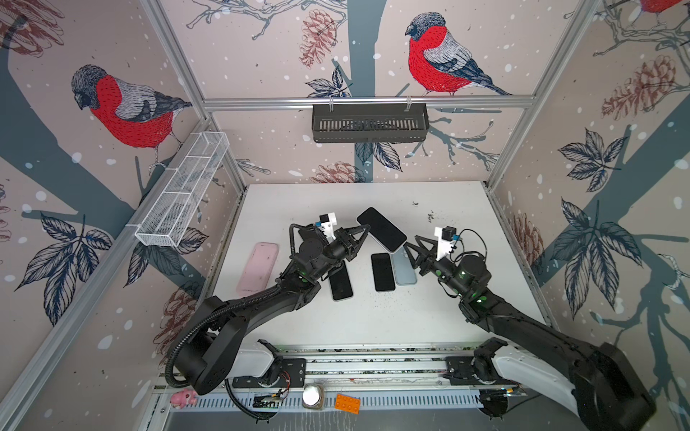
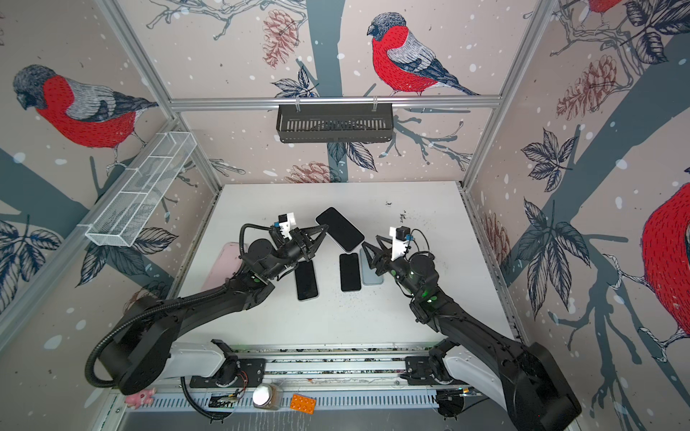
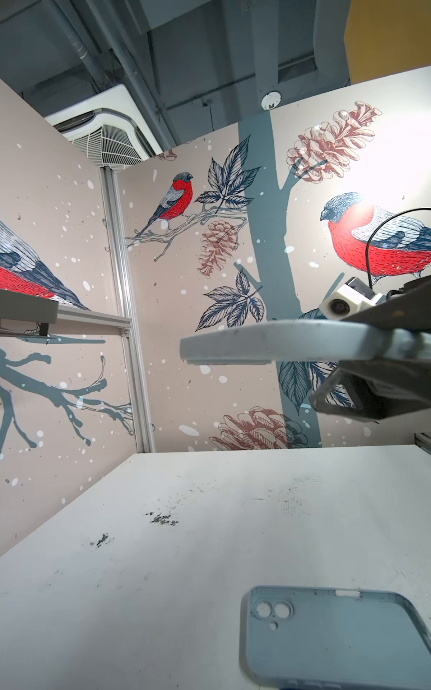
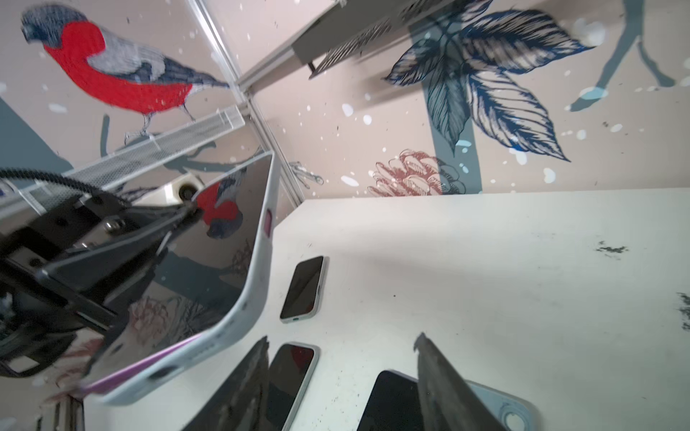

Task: Take the phone out of the phone case
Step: Remove the phone case from the phone.

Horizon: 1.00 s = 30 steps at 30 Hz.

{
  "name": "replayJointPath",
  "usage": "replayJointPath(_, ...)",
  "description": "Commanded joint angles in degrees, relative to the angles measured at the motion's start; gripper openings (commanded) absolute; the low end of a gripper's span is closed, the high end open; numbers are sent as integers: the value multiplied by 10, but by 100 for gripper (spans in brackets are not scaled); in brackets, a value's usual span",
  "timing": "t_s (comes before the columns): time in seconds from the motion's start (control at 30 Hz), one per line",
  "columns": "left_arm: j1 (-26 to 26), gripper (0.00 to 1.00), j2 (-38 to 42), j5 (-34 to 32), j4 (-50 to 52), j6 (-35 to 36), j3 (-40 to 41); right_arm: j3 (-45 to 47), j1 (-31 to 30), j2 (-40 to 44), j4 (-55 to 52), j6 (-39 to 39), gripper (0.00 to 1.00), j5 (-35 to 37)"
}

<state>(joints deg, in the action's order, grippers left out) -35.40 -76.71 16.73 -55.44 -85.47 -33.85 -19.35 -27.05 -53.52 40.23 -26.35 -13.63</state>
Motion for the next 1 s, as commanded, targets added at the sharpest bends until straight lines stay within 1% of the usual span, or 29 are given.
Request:
replayJointPath(0.0,8,0,-1,29,-50,11,1,8,56,44,-30,-106,67,-109)
replayJointPath(0.03,9,0,-3,36,-50,18,0,8,71,55,-26,-132,68,-141)
replayJointPath(0.17,9,0,-17,42,-90,17,8,-11,99,55,-17,-222,68,-205)
replayJointPath(0.27,6,0,-28,44,-116,14,12,-6,103,24,75,-312,68,-258)
replayJointPath(0.33,7,0,-33,43,-135,9,16,-3,97,3,120,-355,68,-272)
replayJointPath(0.5,2,0,-32,41,-143,12,16,2,76,-38,168,-382,63,-271)
replayJointPath(0.67,1,0,-31,40,-147,10,17,1,52,-75,203,-393,59,-267)
replayJointPath(0.77,0,0,-28,37,-147,10,19,5,52,-84,231,-408,55,-265)
replayJointPath(0.97,-2,0,-33,35,-157,9,20,8,52,-84,240,-417,45,-261)
